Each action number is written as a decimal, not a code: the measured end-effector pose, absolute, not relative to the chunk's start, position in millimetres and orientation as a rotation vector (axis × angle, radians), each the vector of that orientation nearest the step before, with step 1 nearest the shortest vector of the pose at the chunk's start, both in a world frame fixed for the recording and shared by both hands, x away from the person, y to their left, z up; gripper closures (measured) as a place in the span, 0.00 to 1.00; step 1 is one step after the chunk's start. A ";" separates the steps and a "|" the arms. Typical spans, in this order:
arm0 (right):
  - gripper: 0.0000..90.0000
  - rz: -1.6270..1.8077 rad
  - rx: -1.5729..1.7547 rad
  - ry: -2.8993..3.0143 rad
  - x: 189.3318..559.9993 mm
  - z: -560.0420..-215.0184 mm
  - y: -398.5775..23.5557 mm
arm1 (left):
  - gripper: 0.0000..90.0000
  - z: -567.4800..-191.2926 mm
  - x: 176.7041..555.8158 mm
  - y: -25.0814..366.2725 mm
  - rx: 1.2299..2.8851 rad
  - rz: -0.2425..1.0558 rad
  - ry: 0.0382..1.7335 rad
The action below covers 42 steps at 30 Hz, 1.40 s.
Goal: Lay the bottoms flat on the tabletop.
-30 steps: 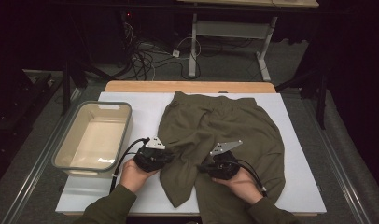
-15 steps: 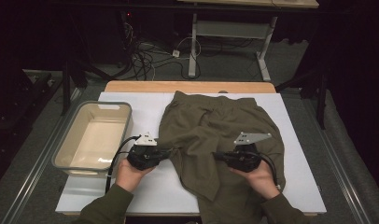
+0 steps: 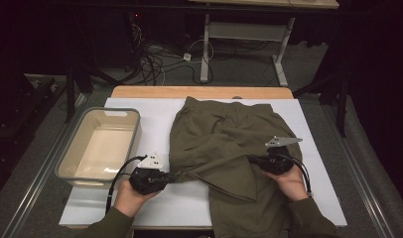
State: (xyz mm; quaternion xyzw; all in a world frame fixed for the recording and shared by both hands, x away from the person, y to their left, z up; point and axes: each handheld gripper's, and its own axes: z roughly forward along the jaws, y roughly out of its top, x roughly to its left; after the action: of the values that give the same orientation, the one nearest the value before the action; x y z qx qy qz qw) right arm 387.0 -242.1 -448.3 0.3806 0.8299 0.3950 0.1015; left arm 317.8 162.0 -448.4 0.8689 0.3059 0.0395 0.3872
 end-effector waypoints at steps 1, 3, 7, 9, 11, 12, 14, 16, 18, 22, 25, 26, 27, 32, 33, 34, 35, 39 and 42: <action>0.92 1.164 1.113 2.461 386.6 -449.1 -240.2 | 0.91 -449.8 316.6 163.2 2.224 0.103 0.789; 0.77 1.178 1.076 2.462 383.6 -446.7 -237.4 | 0.88 -450.9 315.7 165.7 2.222 0.091 0.793; 0.60 1.265 0.990 2.461 371.8 -434.4 -232.5 | 0.66 -449.1 317.0 166.9 2.174 0.076 0.794; 0.56 1.287 0.918 2.467 364.4 -429.7 -227.1 | 0.59 -446.7 318.1 168.5 2.134 0.052 0.794; 0.53 1.296 0.878 2.465 358.0 -426.4 -221.7 | 0.55 -445.0 319.4 170.5 2.113 0.044 0.796; 0.52 1.305 0.860 2.456 355.6 -425.2 -219.4 | 0.55 -444.8 320.4 171.3 2.109 0.038 0.797; 0.52 1.348 0.832 2.455 352.1 -424.2 -215.5 | 0.49 -445.3 322.4 171.6 2.107 0.031 0.808; 0.52 1.393 0.801 2.494 349.2 -426.1 -208.6 | 0.48 -446.5 323.7 171.6 2.111 0.031 0.812; 0.51 1.371 0.756 2.535 345.5 -429.5 -198.5 | 0.43 -447.2 324.9 172.2 2.111 0.030 0.815; 0.51 1.360 0.682 2.579 337.4 -432.8 -180.2 | 0.38 -449.9 326.5 175.8 2.098 0.036 0.829; 0.50 1.379 0.644 2.607 332.1 -433.6 -170.0 | 0.38 -451.8 327.5 177.5 2.090 0.038 0.829; 0.50 1.375 0.627 2.620 330.4 -434.8 -166.4 | 0.36 -452.2 327.8 177.3 2.091 0.039 0.831; 0.50 1.367 0.611 2.629 328.8 -436.1 -162.8 | 0.35 -452.5 328.0 177.1 2.093 0.037 0.828; 0.51 1.353 0.550 2.692 323.6 -443.2 -146.3 | 0.35 -455.1 329.2 177.2 2.099 0.037 0.822; 0.51 1.346 0.540 2.710 322.8 -445.2 -142.7 | 0.35 -455.6 329.7 177.5 2.098 0.033 0.821; 0.51 1.334 0.531 2.724 322.1 -447.4 -139.1 | 0.34 -456.1 330.0 177.6 2.099 0.033 0.819; 0.51 1.323 0.516 2.735 322.0 -450.0 -135.6 | 0.31 -456.5 330.3 177.6 2.102 0.035 0.821; 0.51 1.257 0.474 2.778 323.6 -459.3 -122.9 | 0.31 -457.0 330.3 177.8 2.100 0.030 0.816; 0.51 1.196 0.450 2.800 322.8 -465.9 -116.9 | 0.31 -457.3 330.7 177.9 2.100 0.028 0.816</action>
State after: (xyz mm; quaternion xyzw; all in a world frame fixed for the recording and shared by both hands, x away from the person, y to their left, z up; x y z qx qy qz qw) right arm 322.8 -116.9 -465.9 0.1462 0.9092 0.3885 0.0319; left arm 330.7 177.9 -457.3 0.8416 0.3270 0.0112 0.4296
